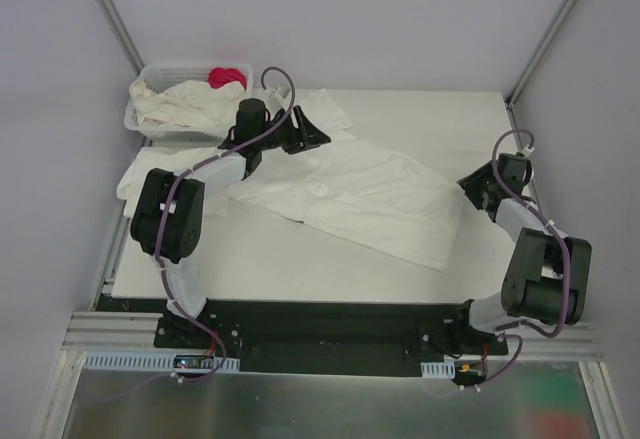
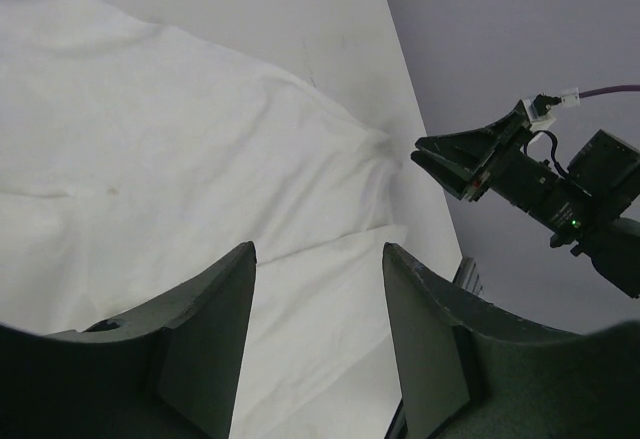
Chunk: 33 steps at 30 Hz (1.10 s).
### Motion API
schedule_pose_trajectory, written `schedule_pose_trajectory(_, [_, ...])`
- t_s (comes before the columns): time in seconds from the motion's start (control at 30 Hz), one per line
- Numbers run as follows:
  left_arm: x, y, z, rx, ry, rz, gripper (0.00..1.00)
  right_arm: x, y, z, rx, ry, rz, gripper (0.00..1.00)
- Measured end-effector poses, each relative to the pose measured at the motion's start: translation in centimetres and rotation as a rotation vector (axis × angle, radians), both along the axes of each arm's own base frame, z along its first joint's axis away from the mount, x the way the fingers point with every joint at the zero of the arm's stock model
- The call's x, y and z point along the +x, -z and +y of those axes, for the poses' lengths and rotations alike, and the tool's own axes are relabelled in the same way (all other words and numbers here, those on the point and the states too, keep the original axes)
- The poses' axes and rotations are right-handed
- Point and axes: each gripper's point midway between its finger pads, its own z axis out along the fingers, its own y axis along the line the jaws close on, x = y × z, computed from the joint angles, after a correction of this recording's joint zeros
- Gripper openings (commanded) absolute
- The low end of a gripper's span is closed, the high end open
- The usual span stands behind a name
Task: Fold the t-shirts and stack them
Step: Fold the flattened tshirt in 1/3 of the way
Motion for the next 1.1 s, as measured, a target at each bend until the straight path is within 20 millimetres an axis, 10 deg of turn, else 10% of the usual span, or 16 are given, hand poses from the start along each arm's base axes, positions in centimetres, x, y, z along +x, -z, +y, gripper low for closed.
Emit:
schedule_pose_trajectory(0.3, [-0.5, -0.1, -0.1, 0.006, 0.03, -0.009, 0.53, 0.1, 2.8, -3.5, -0.002, 0.109, 0.049, 0.42])
schedule_pose_trajectory(1.1, [-0.6, -2.0, -0.1, -0.001, 0.037, -0.063, 0.54, 2.2, 4.5, -3.2, 0.046, 0.107, 0.045, 0.41])
